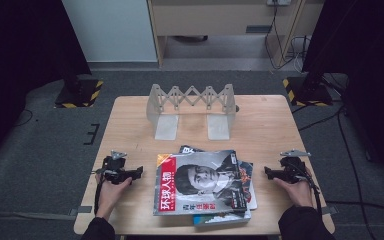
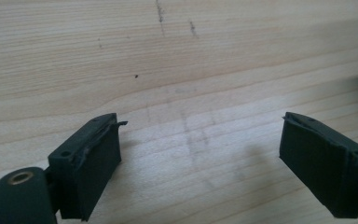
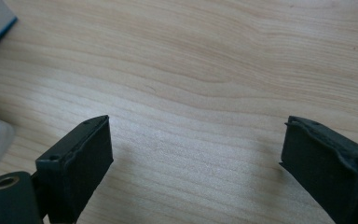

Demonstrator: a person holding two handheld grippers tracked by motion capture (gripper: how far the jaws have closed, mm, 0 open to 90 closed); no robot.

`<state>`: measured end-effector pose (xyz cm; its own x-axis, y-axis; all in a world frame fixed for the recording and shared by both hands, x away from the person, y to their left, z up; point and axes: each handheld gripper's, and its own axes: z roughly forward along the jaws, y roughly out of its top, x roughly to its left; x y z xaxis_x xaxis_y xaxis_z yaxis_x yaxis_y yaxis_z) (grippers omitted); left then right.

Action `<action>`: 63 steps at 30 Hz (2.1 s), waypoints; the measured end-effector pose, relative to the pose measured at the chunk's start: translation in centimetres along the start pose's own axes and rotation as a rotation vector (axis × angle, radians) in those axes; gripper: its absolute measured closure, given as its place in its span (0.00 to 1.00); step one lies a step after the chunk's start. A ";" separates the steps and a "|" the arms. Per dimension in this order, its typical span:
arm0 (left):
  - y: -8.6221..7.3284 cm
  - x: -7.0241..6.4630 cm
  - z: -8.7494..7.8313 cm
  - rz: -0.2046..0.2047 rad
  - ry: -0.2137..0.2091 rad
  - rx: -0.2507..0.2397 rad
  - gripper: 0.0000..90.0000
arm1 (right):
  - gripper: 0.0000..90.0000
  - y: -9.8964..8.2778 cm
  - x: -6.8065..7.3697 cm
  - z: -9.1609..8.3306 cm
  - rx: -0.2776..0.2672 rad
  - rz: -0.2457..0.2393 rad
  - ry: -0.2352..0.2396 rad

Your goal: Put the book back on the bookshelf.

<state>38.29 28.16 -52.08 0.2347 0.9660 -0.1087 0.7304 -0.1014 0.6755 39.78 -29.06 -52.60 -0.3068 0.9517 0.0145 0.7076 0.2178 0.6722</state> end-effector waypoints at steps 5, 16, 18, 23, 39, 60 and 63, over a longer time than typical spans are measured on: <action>0.2 -0.2 -0.9 -0.039 -0.035 -0.031 0.15 | 0.11 0.4 0.0 -1.1 -0.032 0.040 0.010; 0.4 -1.7 -2.9 -0.041 -0.103 -0.090 0.15 | 0.11 1.3 1.6 -3.4 -0.095 0.081 0.051; 0.5 -1.9 -3.4 -0.045 -0.118 -0.112 0.15 | 0.11 1.6 1.9 -3.9 -0.116 0.082 0.053; 0.4 -2.5 -4.0 -0.059 -0.151 -0.136 0.16 | 0.11 2.0 2.7 -5.1 -0.165 0.102 0.079; -0.1 -5.3 -5.4 -0.005 -0.229 -0.150 0.15 | 0.11 3.2 5.5 -6.7 -0.189 0.043 0.115; -2.9 -7.6 -6.5 0.029 -0.333 -0.056 0.20 | 0.12 3.0 9.1 -6.5 -0.148 -0.019 0.210; -3.1 -7.8 -6.5 0.034 -0.338 -0.046 0.20 | 0.13 2.9 9.6 -6.4 -0.147 -0.032 0.214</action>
<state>30.02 22.53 -48.63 0.4629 0.8283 -0.3158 0.6907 -0.1137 0.7141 34.78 -20.64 -45.79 -0.4660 0.8741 0.1373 0.6000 0.1982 0.7750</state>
